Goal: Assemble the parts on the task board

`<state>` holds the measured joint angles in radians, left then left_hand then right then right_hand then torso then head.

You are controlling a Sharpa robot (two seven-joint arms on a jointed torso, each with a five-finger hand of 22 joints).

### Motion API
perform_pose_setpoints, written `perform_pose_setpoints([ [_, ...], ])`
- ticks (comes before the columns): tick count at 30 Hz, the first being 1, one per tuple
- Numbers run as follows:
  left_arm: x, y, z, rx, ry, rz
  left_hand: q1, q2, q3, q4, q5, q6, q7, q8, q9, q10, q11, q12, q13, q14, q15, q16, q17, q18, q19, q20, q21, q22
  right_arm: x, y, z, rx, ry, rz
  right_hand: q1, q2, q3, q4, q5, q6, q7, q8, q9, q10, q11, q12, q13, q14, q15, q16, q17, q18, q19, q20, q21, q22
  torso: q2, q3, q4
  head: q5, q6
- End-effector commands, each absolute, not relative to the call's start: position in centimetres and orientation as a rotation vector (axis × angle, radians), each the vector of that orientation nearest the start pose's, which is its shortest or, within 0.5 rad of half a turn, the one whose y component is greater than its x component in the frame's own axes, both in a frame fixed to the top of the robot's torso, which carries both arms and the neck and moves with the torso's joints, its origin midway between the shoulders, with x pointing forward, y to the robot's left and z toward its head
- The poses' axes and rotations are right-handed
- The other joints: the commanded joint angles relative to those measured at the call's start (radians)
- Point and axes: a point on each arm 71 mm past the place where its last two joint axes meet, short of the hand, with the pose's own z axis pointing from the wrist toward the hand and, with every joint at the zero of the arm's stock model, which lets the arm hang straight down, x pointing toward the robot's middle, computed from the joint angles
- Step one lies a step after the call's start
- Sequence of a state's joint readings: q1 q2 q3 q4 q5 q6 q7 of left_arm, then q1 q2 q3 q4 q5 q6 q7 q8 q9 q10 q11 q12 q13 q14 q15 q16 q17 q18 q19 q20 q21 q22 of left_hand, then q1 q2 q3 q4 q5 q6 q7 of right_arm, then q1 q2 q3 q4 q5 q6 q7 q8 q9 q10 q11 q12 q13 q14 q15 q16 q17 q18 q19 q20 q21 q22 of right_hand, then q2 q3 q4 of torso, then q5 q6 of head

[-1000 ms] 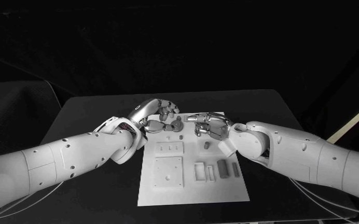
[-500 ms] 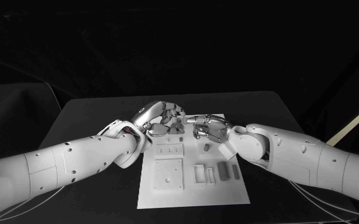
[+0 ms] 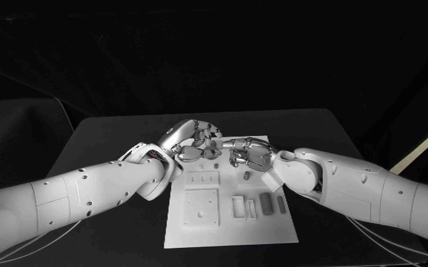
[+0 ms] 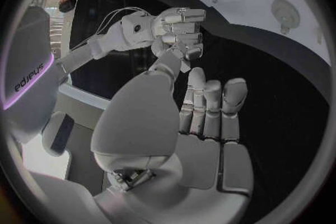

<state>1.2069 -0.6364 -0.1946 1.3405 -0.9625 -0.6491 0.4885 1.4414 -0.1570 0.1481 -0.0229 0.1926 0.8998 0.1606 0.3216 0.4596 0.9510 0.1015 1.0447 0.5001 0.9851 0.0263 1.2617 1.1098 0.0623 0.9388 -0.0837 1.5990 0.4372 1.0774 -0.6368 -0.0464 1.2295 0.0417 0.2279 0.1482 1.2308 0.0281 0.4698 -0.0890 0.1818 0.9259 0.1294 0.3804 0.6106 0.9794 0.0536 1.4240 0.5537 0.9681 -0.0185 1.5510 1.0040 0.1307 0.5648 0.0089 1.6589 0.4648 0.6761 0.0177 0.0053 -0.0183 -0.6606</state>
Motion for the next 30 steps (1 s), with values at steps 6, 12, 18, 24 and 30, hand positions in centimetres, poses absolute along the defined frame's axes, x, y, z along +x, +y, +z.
perform_pose_setpoints([
  [6,48.59,14.00,-21.06,0.035,1.372,-1.192,-0.003,0.029,0.050,0.031,-0.004,0.025,-0.002,0.012,0.003,0.007,-0.003,0.013,0.002,0.009,-0.004,0.013,0.003,0.086,0.007,0.001,0.017,0.006,48.88,-15.85,-26.96,1.193,1.964,1.852,0.001,0.013,0.007,0.002,0.003,0.101,0.007,0.029,0.014,0.003,0.003,-0.007,-0.001,0.005,-0.002,-0.007,-0.001,0.007,0.008,0.001,0.112,-0.001,0.000,-0.0003,0.0000,0.000,-0.002],
  [12,48.54,13.97,-21.13,0.038,1.385,-1.200,-0.010,0.037,0.067,0.047,-0.004,0.035,-0.003,0.014,0.005,0.008,-0.004,0.015,0.001,0.008,-0.005,0.017,0.004,0.087,0.005,0.001,0.022,0.008,49.08,-16.15,-27.06,1.172,1.962,1.826,0.000,0.014,0.007,0.002,0.003,0.100,0.007,0.029,0.014,0.003,0.003,-0.007,-0.001,0.004,-0.002,-0.007,-0.001,0.007,0.008,0.001,0.111,-0.001,0.000,-0.0008,0.0000,-0.001,-0.002],
  [18,48.48,13.78,-21.14,0.037,1.392,-1.212,-0.024,0.034,0.075,0.064,-0.007,0.040,-0.003,0.015,0.005,0.007,-0.003,0.015,0.000,0.007,-0.005,0.020,0.004,0.087,0.003,0.002,0.026,0.010,49.22,-16.17,-27.11,1.163,1.958,1.813,0.000,0.015,0.007,0.002,0.004,0.100,0.007,0.029,0.014,0.003,0.003,-0.008,-0.001,0.004,-0.002,-0.008,-0.002,0.007,0.008,0.001,0.111,-0.001,0.000,-0.0008,0.0002,-0.001,-0.003],
  [24,48.55,13.86,-21.15,0.026,1.393,-1.210,-0.043,0.004,0.066,0.075,-0.010,0.031,-0.003,0.007,0.003,0.002,-0.003,0.013,-0.003,0.001,-0.005,0.023,0.005,0.089,-0.005,0.002,0.032,0.013,49.20,-16.12,-27.12,1.152,1.966,1.813,0.000,0.015,0.007,0.002,0.004,0.100,0.007,0.028,0.014,0.003,0.002,-0.008,-0.002,0.004,-0.002,-0.008,-0.002,0.007,0.008,0.001,0.111,-0.001,0.000,-0.0007,0.0000,0.000,-0.004],
  [30,48.61,13.93,-21.14,0.015,1.392,-1.206,-0.061,-0.015,0.033,0.070,-0.011,0.006,0.000,-0.006,-0.003,-0.006,-0.002,0.008,-0.007,-0.005,-0.005,0.026,0.006,0.092,-0.016,0.003,0.038,0.016,49.19,-16.08,-27.14,1.145,1.972,1.812,0.000,0.016,0.008,0.001,0.004,0.100,0.007,0.028,0.014,0.003,0.002,-0.008,-0.002,0.004,-0.002,-0.008,-0.002,0.007,0.008,0.001,0.111,-0.001,0.000,-0.0007,0.0004,0.000,-0.004],
])
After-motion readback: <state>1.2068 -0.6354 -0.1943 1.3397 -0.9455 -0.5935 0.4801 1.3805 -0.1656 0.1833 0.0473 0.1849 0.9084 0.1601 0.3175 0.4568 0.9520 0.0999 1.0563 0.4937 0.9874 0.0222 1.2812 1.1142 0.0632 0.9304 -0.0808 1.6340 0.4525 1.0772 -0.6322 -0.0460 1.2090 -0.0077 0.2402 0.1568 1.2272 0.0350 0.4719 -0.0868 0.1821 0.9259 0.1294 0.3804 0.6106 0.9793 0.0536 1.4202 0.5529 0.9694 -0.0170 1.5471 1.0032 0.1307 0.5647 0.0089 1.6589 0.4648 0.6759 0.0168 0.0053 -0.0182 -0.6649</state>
